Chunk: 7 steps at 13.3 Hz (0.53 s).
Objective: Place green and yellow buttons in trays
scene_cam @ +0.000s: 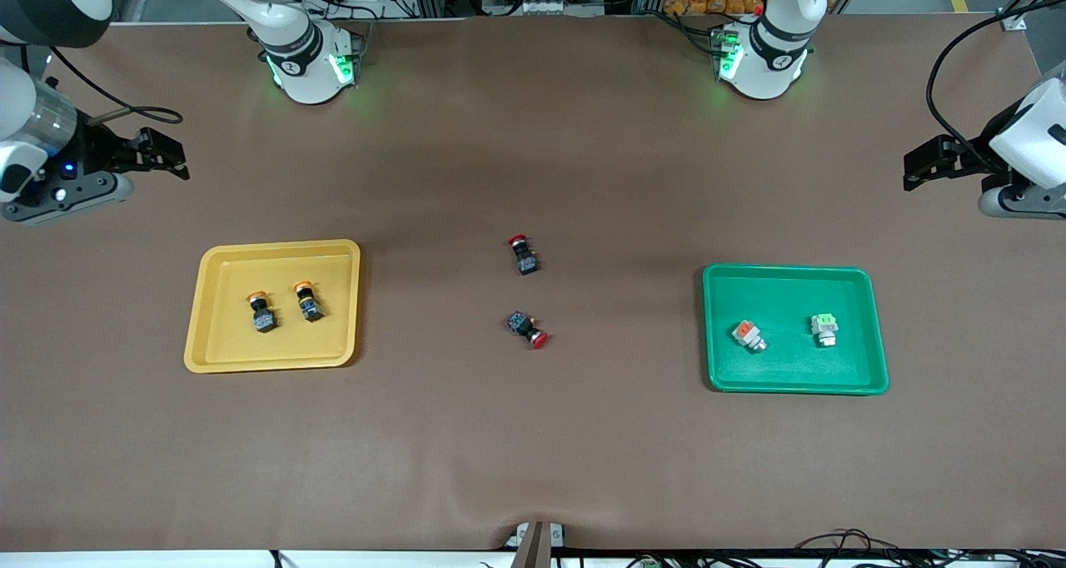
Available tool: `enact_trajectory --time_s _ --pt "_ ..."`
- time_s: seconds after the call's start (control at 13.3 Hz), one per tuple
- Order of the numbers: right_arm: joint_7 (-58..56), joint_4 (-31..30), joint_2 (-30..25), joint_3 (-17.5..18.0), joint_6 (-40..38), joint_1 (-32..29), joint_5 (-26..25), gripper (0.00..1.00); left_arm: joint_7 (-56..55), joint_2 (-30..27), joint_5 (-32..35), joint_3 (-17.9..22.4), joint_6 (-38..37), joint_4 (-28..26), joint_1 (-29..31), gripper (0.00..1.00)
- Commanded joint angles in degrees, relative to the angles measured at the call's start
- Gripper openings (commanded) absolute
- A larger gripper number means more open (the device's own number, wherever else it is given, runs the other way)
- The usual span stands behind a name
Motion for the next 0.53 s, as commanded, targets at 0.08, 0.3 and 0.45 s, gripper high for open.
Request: enact_trajectory --time_s 0.08,0.3,0.45 --pt "3.30 6.19 -0.60 0.48 -4.84 1.20 -1.29 1.00 0.79 -0.22 0.92 -0.54 -1.21 0.66 -0.10 1.00" --pt "3.30 6.38 -0.51 0.40 -4.41 1.47 -1.64 1.00 0.18 -0.22 0.74 -0.54 -1.21 0.66 -0.10 1.00" --pt "3.91 6.38 -0.60 0.22 -4.84 1.47 -1.64 1.00 -0.09 -0.22 0.56 -0.63 -1.12 0.66 -0.10 1.00"
